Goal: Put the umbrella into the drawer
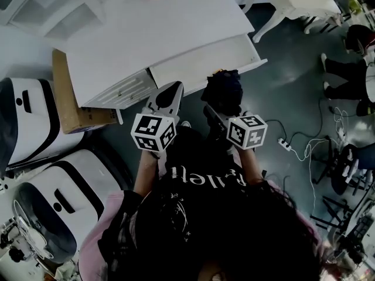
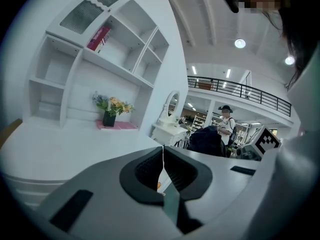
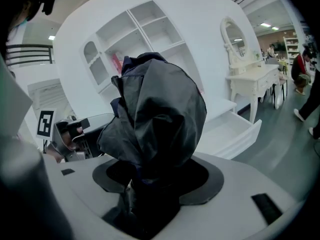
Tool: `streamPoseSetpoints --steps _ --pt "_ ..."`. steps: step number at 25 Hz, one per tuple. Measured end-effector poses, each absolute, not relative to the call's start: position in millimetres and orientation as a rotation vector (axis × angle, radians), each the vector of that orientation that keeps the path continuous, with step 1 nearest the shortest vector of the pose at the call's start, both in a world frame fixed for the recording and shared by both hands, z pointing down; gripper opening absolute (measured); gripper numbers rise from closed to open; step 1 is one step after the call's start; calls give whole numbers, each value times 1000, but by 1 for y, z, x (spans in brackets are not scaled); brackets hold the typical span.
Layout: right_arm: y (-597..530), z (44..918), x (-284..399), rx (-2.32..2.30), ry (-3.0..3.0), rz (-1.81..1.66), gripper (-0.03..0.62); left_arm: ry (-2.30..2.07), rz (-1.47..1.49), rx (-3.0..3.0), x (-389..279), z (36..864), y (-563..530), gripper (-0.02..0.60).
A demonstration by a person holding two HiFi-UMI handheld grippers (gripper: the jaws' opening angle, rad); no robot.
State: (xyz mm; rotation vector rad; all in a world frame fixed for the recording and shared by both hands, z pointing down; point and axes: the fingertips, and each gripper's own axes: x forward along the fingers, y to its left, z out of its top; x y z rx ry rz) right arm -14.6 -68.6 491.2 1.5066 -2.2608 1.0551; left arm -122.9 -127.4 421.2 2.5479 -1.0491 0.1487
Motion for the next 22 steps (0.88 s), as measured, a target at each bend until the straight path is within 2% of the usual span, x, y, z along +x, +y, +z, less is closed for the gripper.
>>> streamPoseSetpoints --steps 9,22 --pt "-98 499 6 1520 -2252 1125 281 -980 194 2564 -90 428 -139 17" --pt "-210 548 63 1487 -2188 1261 281 -1129 199 2504 -58 422 -234 17"
